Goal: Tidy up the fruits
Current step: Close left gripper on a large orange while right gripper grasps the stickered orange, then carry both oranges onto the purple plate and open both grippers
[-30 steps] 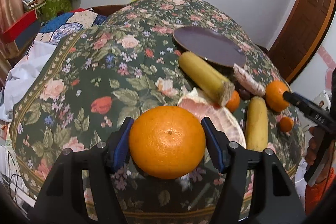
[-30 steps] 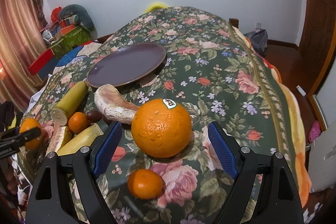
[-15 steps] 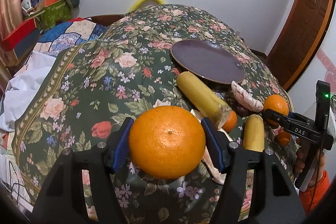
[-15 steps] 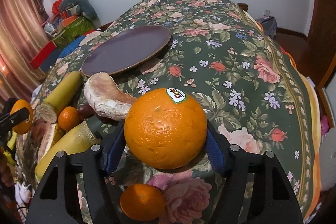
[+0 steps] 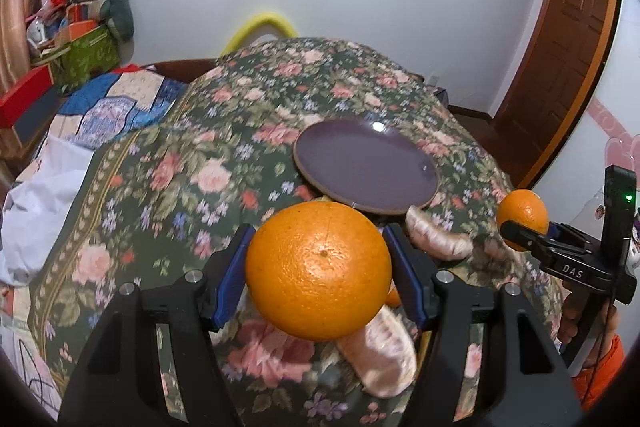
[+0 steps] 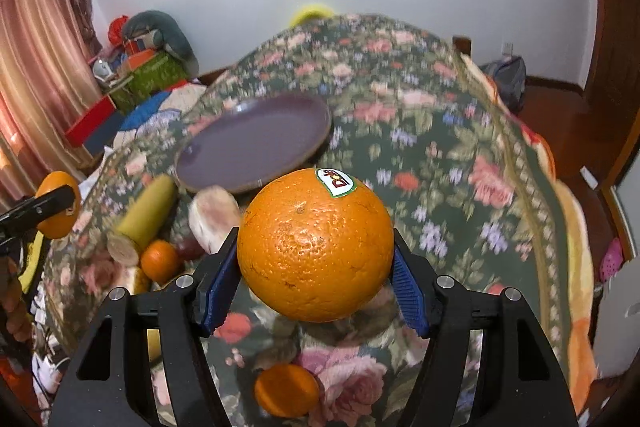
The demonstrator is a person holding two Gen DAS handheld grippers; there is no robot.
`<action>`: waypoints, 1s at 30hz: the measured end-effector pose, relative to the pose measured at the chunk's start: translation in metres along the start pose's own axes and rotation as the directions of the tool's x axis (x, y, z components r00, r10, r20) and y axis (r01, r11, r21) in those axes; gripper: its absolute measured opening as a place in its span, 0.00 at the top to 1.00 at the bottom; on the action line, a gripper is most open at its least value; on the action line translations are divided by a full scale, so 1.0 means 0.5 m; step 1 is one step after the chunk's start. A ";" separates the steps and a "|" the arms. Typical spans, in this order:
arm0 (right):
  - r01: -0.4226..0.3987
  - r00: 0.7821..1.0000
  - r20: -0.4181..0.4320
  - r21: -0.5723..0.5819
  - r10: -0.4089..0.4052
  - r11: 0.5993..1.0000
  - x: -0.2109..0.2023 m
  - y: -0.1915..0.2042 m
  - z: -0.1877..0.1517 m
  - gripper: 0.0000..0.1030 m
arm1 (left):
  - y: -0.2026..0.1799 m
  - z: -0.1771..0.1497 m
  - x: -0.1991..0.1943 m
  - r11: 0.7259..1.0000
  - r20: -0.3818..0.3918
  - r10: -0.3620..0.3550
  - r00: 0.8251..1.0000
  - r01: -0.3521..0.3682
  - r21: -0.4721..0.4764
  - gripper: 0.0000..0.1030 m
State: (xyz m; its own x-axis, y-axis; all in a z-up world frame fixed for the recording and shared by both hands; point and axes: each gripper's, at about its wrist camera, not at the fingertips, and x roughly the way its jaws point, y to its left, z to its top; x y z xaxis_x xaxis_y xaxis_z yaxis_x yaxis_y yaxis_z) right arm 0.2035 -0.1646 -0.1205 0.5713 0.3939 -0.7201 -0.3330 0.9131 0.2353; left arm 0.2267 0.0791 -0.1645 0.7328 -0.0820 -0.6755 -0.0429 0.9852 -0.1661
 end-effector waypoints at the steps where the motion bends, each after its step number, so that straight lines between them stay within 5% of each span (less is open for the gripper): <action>1: 0.000 1.000 0.010 -0.003 0.000 1.000 -0.004 0.001 0.007 0.37 | -0.003 0.007 0.000 1.000 0.007 -0.003 1.000 0.003 0.003 0.37; 14: 0.004 0.991 0.132 -0.056 0.004 0.998 -0.016 0.027 0.096 0.37 | -0.035 0.099 0.025 0.998 0.075 -0.033 0.997 0.030 0.047 0.37; 30: -0.011 0.994 0.105 -0.110 0.022 0.994 0.098 0.044 0.158 0.37 | -0.043 0.161 0.165 0.997 0.017 -0.019 1.000 0.017 0.075 0.37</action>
State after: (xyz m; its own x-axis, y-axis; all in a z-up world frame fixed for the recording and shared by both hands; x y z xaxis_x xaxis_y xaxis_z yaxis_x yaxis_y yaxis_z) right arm 0.2833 -0.1170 -0.0992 0.6392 0.4229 -0.6423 -0.4192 0.8918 0.1700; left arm 0.3428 0.0631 -0.1585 0.7447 -0.0977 -0.6602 0.0206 0.9921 -0.1236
